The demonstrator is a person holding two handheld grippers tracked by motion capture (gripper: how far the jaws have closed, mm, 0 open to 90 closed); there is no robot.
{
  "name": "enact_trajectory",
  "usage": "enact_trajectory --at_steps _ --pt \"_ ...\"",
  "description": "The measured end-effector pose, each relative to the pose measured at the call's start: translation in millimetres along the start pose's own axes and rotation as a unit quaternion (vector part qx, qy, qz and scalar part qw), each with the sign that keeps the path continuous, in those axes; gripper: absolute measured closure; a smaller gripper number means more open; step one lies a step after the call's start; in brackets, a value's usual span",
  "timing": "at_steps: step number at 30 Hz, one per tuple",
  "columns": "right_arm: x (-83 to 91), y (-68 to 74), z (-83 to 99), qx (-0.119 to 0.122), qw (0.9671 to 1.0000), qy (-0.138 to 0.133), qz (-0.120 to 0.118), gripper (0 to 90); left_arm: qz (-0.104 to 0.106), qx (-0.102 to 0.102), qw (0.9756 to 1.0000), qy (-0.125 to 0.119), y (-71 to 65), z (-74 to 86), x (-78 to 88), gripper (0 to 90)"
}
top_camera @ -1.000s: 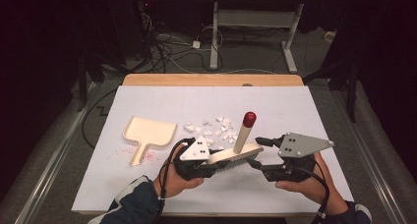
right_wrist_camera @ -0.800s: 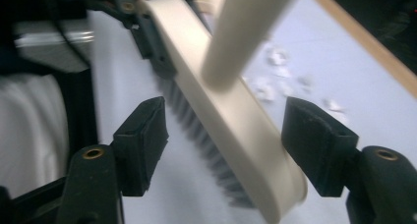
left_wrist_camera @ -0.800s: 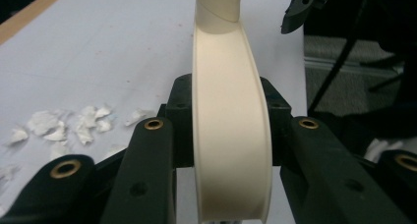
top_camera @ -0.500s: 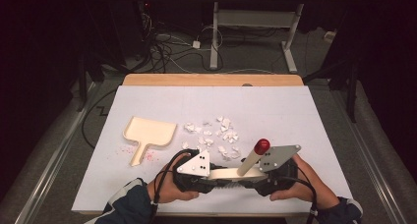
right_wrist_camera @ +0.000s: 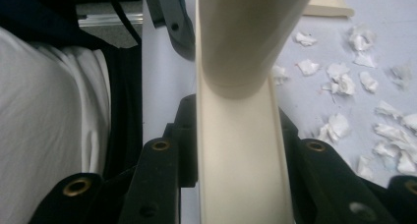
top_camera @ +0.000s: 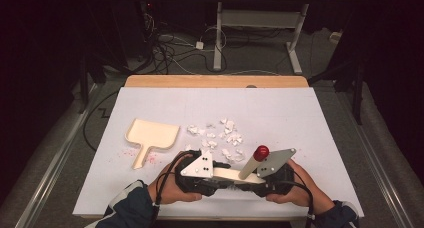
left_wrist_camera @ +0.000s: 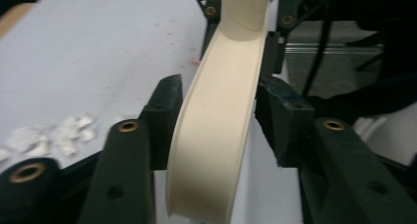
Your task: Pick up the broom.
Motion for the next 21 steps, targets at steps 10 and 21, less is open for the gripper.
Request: enact_trajectory --at_steps 10,21 --pt "19.6 -22.3 4.5 -0.051 0.9963 -0.021 0.066 67.4 -0.169 0.024 0.985 -0.03 27.4 19.2 46.2 24.1" --pt "38.3 -56.2 15.1 -0.131 0.9808 -0.035 0.14 67.4 -0.281 0.125 0.9514 -0.012 48.6 115.3 102.3 21.5"
Point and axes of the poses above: each handheld gripper's, and its own axes: x roughly backward along the jaws, z roughly out of its underside, y roughly to its left, the point moved 7 cm from there along -x, roughly forward along the jaws, and after that the axes turned 7 degrees about y, right-handed, at the moved point
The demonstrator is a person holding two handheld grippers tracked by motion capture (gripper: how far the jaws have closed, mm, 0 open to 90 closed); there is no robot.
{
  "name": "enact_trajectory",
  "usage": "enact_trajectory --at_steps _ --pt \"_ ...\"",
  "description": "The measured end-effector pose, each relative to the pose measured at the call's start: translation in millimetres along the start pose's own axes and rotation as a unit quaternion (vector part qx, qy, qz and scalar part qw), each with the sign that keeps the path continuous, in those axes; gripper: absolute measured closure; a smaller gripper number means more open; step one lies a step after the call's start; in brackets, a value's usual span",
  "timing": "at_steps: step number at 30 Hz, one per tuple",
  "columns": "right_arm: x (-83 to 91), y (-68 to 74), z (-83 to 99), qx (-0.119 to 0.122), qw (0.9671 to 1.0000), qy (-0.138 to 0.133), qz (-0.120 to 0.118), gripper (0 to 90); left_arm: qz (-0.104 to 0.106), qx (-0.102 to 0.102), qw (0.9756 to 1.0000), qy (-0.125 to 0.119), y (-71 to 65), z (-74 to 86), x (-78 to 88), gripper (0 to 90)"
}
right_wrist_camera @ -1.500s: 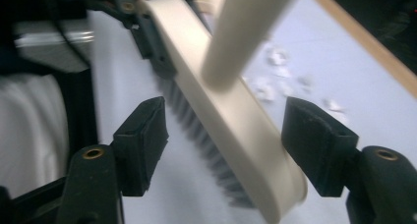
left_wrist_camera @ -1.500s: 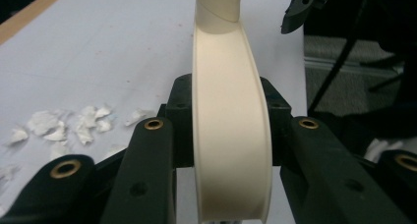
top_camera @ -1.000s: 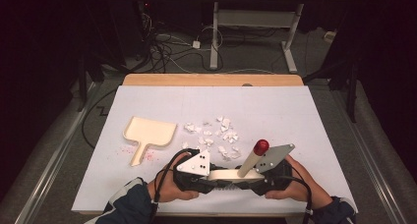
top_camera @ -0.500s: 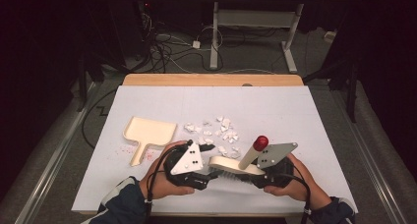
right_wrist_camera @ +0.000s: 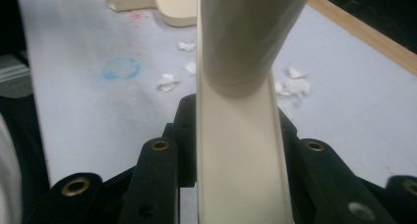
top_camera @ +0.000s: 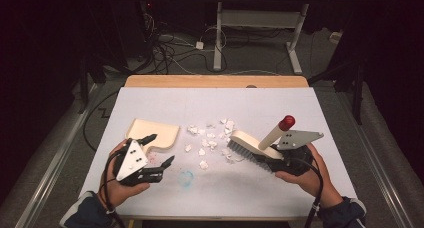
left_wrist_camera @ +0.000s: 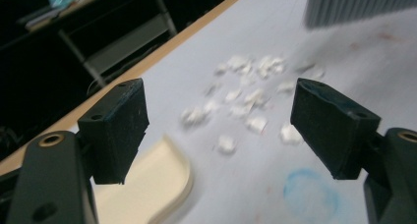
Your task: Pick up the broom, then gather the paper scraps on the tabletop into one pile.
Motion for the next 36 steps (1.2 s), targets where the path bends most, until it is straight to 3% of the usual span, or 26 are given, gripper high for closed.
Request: enact_trajectory --at_steps 2,6,7,11,18,27,36 --pt "-0.8 -6.2 0.2 -0.016 0.9998 0.0 0.013 67.5 -0.006 0.021 0.9997 0.013 4.4 17.8 3.9 21.5" --pt "-3.5 -17.5 2.0 -0.029 0.9989 0.004 0.036 67.5 -0.019 0.041 0.9982 0.04 5.5 46.6 8.9 20.8" --pt "-3.9 -19.8 2.5 -0.031 0.9987 0.004 0.041 67.5 -0.022 0.036 0.9983 0.041 5.9 50.2 10.1 20.8" --pt "-5.4 -28.8 3.5 -0.037 0.9971 0.004 0.066 67.5 -0.015 0.053 0.997 0.055 2.0 61.6 12.0 20.8" --pt "-8.6 -41.6 5.0 -0.05 0.9954 0.003 0.082 67.5 -0.009 0.042 0.9963 0.075 -3.2 67.6 7.7 20.8" --pt "-16.6 -53.5 4.8 -0.063 0.9926 0.01 0.103 67.5 -0.007 0.047 0.9951 0.086 -3.5 72.3 7.8 20.8" --pt "-29.6 -65.1 0.8 -0.058 0.9907 0.012 0.123 67.5 -0.002 0.043 0.9949 0.091 -4.3 72.6 6.7 20.8"
Point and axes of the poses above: each handheld gripper's, and its own axes: x roughly backward along the jaws, z roughly out of its underside, y roughly to its left, the point moved 7 cm from there along -x, roughly forward along the jaws, and after that the axes turned 7 degrees about y, right-handed, at the moved point
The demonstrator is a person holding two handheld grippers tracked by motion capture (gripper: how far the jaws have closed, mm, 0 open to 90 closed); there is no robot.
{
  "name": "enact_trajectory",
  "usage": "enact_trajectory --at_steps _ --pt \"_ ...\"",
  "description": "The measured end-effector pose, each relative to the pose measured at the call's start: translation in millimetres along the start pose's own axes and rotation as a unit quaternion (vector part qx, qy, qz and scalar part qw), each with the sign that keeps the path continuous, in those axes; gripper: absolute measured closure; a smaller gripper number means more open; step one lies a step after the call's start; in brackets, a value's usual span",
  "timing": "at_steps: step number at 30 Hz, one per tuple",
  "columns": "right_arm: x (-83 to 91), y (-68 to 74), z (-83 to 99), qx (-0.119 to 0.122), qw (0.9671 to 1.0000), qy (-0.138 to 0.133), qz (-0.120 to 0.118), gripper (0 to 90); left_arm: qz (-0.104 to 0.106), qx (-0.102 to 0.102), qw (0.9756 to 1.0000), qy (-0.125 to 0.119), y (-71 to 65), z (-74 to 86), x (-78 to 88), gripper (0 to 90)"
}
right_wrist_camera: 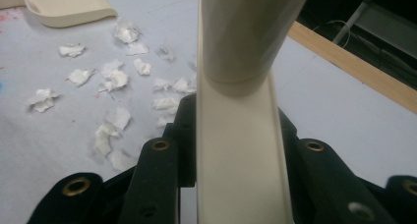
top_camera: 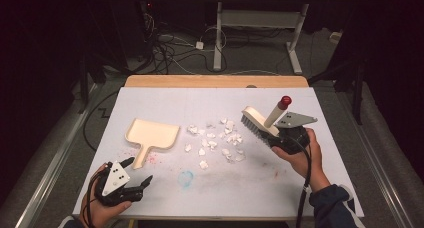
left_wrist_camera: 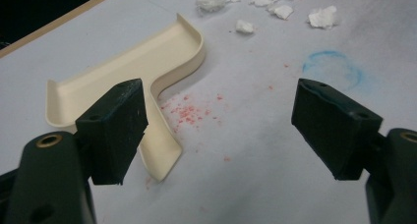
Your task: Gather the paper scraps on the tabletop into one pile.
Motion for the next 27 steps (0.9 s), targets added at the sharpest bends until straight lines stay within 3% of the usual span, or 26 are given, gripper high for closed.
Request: enact_trajectory --at_steps 10,13,16,23,27 --pt "-42.4 -22.4 -22.2 0.006 0.9991 0.021 0.036 67.5 0.009 0.0 1.0 0.003 0.0 0.7 -1.5 20.0" --pt "-57.8 -29.5 -30.0 -0.002 0.9989 0.021 0.042 67.5 0.009 0.002 1.0 0.001 0.3 0.0 -1.7 19.8" --pt "-74.3 -33.1 -36.0 0.006 0.9974 0.03 0.065 67.6 0.011 0.002 0.9999 0.005 0.2 0.1 -3.5 19.7" --pt "-110.2 -26.9 -39.1 0.019 0.9945 0.058 0.085 67.6 0.015 -0.005 0.9998 0.012 -3.5 0.5 -6.5 19.8" --pt "-122.5 -15.2 -36.7 0.024 0.9951 0.062 0.073 67.6 0.016 -0.002 0.9998 0.01 -2.6 0.5 -6.3 19.8"
Point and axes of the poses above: each handheld gripper's, and its own axes: x roughly backward along the jaws, z roughly out of its underside, y roughly to its left, the point moved 7 cm from there along -x, roughly forward along the jaws, and after that the axes turned 7 degrees about y, right-handed, at the moved point
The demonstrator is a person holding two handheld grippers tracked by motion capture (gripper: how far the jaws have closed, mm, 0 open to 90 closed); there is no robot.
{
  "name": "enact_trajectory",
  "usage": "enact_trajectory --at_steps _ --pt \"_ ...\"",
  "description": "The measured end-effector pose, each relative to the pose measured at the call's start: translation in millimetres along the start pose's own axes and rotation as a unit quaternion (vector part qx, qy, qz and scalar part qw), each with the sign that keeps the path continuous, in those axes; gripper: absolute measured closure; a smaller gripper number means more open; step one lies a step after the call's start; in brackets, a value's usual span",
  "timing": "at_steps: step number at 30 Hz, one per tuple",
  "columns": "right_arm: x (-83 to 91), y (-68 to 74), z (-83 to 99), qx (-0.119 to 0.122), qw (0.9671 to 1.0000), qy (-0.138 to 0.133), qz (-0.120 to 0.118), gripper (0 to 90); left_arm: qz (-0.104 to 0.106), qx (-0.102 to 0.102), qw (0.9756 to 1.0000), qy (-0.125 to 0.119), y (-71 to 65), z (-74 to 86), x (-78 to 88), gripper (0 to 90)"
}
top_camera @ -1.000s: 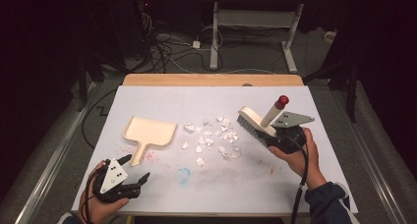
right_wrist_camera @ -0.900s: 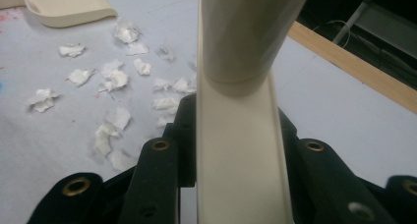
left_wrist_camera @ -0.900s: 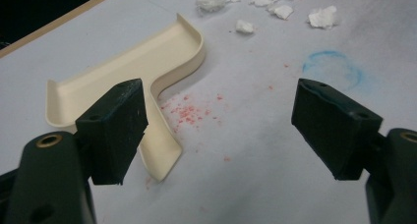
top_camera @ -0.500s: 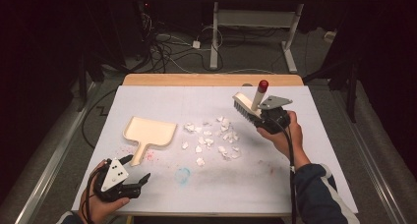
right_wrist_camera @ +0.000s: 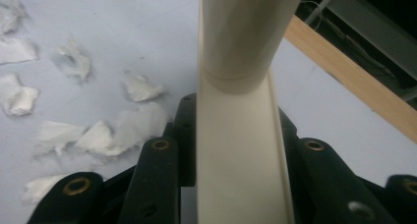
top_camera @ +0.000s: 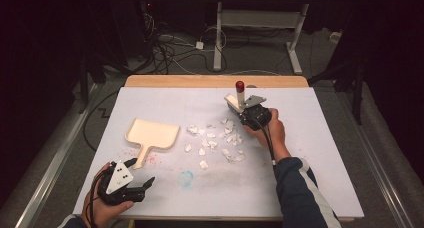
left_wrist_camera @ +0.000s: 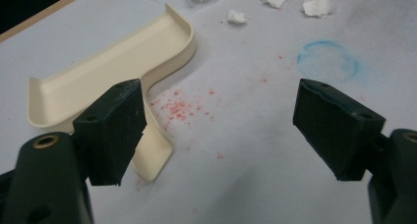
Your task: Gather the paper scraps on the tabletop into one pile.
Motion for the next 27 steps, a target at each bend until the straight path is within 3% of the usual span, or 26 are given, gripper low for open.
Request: enact_trajectory --at_steps 8,17,23,27 --pt "-4.0 23.9 1.0 0.031 0.9992 -0.008 -0.024 67.5 0.001 -0.003 1.0 0.002 -1.6 0.5 0.9 19.8" --pt "2.1 38.7 8.6 0.061 0.9965 -0.029 -0.05 67.3 0.001 -0.002 1.0 0.0 -2.4 -0.7 1.1 19.7" --pt "13.7 50.5 18.4 0.092 0.9919 -0.047 -0.073 67.2 0.0 -0.004 1.0 0.002 -2.8 0.2 1.8 19.8" --pt "27.6 60.1 27.6 0.126 0.9853 -0.056 -0.101 67.2 0.0 -0.002 1.0 0.002 -2.5 0.8 2.2 19.8"
Point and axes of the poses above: each handheld gripper's, and its own axes: x roughly backward along the jaws, z roughly out of its underside, y roughly to its left, the point moved 7 cm from there along -x, roughly forward along the jaws, and after that the axes turned 7 degrees about y, right-handed, at the moved point
